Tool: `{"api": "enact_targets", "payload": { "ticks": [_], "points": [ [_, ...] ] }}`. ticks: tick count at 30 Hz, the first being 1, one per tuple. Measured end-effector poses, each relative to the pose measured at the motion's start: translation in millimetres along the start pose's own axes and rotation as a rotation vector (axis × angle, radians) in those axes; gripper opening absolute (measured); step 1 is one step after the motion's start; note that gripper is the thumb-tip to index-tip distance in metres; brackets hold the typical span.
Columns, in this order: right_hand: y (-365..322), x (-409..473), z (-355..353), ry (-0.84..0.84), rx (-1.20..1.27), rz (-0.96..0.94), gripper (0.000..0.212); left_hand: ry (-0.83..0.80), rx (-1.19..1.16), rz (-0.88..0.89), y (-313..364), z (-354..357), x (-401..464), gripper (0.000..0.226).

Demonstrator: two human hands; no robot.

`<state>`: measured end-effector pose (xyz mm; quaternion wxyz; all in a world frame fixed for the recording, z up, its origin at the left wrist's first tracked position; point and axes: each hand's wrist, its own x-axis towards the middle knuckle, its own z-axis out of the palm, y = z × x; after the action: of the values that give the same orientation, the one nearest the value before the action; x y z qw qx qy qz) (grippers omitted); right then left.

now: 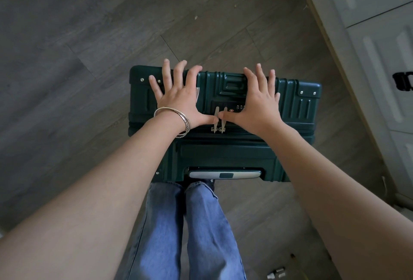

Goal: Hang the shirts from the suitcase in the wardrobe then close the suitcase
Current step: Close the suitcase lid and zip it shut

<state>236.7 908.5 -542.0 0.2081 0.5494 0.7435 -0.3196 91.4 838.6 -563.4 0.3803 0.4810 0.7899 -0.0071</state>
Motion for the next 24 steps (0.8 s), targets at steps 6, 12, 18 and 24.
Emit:
{"api": "enact_targets", "payload": {
  "ticks": [6,12,18,24],
  "points": [
    [-6.9,1.0,1.4,-0.026,-0.019,-0.004,0.109,0.017,-0.014,-0.007,-8.4,-1.3,-4.9,0.114],
    [-33.4,2.6,9.5,-0.057,-0.053,-0.029,0.112,0.039,-0.036,-0.055,-29.2,-5.5,-15.5,0.113],
    [-79.8,5.7,20.8,-0.093,-0.157,-0.177,0.11,0.077,-0.076,-0.165,-81.4,-20.2,-31.2,0.113],
    [-142.2,3.0,40.0,-0.184,-0.307,-0.387,0.115,0.126,-0.167,-0.332,-146.1,-26.0,-63.5,0.113]
  ]
}}
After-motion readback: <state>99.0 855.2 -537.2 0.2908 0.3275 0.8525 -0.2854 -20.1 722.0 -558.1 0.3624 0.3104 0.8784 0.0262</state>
